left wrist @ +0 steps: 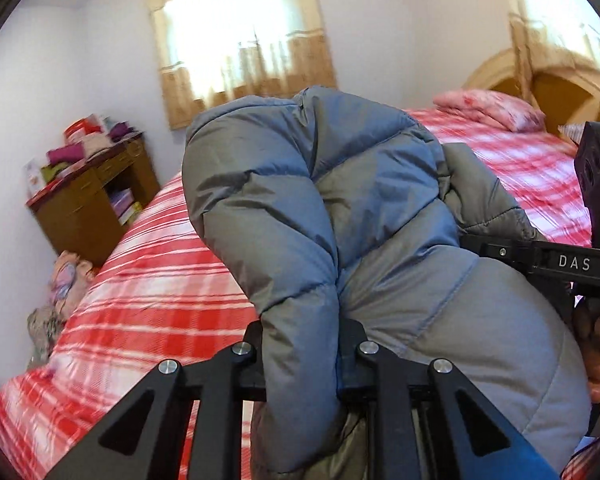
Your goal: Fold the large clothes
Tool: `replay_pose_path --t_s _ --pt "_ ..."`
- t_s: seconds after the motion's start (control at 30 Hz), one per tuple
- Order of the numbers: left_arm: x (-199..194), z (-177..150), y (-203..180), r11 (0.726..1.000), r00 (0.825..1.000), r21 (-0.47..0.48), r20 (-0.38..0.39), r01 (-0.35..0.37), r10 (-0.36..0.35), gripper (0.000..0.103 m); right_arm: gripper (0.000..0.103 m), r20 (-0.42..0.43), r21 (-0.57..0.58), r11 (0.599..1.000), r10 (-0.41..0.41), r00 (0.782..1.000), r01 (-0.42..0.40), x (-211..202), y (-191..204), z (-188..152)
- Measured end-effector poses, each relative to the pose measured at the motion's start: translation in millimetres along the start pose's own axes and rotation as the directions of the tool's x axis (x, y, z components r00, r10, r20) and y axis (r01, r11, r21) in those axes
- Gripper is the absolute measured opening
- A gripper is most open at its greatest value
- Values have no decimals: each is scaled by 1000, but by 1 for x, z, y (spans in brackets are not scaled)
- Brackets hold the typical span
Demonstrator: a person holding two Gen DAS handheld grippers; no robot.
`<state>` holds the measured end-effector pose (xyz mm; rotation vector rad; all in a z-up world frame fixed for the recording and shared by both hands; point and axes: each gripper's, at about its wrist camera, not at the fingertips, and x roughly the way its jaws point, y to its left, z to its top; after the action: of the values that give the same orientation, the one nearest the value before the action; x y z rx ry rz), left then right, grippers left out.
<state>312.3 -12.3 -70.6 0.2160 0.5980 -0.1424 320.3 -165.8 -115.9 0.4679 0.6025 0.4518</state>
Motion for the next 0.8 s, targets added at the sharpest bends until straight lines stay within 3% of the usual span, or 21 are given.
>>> replay_pose_path --t_s 0.17,0.47,0.8 --pt "-7 -17 50 994 997 -76 -16 -72 71 18 17 -50 -83 995 47 998 -51 36 49 2" --pt "-13 -53 125 970 987 -186 -50 -159 152 18 17 -131 -175 978 87 988 -110 98 95 0" --pt "-5 -90 154 952 981 -241 -88 -190 174 18 17 -185 -256 959 74 980 -121 136 115 -4"
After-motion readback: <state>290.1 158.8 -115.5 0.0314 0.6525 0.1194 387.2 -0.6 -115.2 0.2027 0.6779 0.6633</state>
